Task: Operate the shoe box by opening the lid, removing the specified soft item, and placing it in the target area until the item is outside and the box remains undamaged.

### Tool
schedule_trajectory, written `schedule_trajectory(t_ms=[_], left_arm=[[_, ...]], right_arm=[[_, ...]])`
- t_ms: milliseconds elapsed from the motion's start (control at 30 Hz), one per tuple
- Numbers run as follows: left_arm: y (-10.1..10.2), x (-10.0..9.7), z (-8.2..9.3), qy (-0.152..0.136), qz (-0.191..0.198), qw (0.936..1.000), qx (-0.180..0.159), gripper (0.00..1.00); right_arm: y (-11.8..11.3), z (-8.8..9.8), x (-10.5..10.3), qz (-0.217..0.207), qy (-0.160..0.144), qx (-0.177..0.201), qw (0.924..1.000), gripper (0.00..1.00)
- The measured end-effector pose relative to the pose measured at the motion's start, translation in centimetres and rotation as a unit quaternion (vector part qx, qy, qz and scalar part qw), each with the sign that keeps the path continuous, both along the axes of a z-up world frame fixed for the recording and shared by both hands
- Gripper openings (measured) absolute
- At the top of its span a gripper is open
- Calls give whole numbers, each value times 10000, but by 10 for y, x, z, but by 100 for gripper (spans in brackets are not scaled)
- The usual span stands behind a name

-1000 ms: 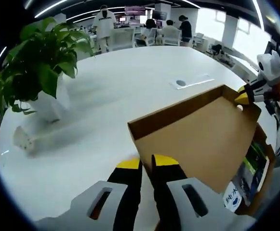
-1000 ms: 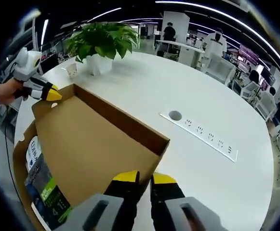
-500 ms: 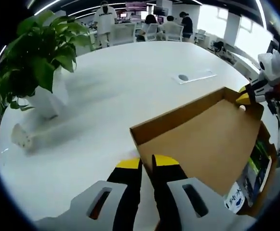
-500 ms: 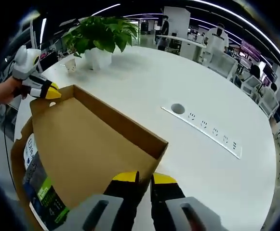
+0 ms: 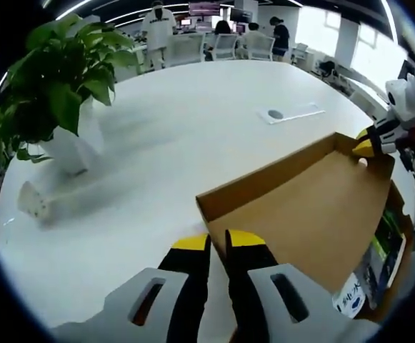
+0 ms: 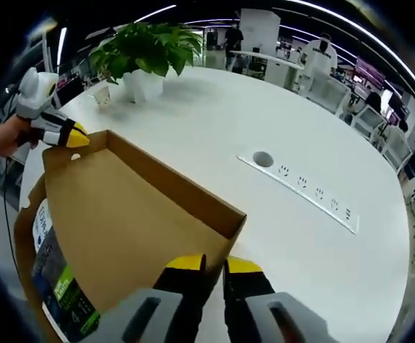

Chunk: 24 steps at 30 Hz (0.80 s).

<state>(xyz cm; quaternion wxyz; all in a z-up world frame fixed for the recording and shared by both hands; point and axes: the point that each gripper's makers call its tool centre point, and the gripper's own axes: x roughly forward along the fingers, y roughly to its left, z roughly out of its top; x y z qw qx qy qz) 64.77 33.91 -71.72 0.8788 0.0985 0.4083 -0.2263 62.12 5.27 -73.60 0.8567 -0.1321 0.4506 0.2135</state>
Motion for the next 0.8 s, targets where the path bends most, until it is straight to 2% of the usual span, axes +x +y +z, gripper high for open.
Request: schedule_trajectory(t_ms=[400,600,767,800], left_arm=[[-1,0,3,-126,-11,9999,80,9],[-1,1,5,-207,-13,9997,89,13],[2,1,8,-241,86,9997,-39,16],[2,1,8,-252,92,9996,-27,17]], right_arm=[[0,2,2,-79,-169,-75,9998,6],[-1,4,3,-112,-227,-112,9996,7],[-1,11,3,-127,-306,-68,9994,13],[-4,12,3,-123,-350,-170,9992,15]])
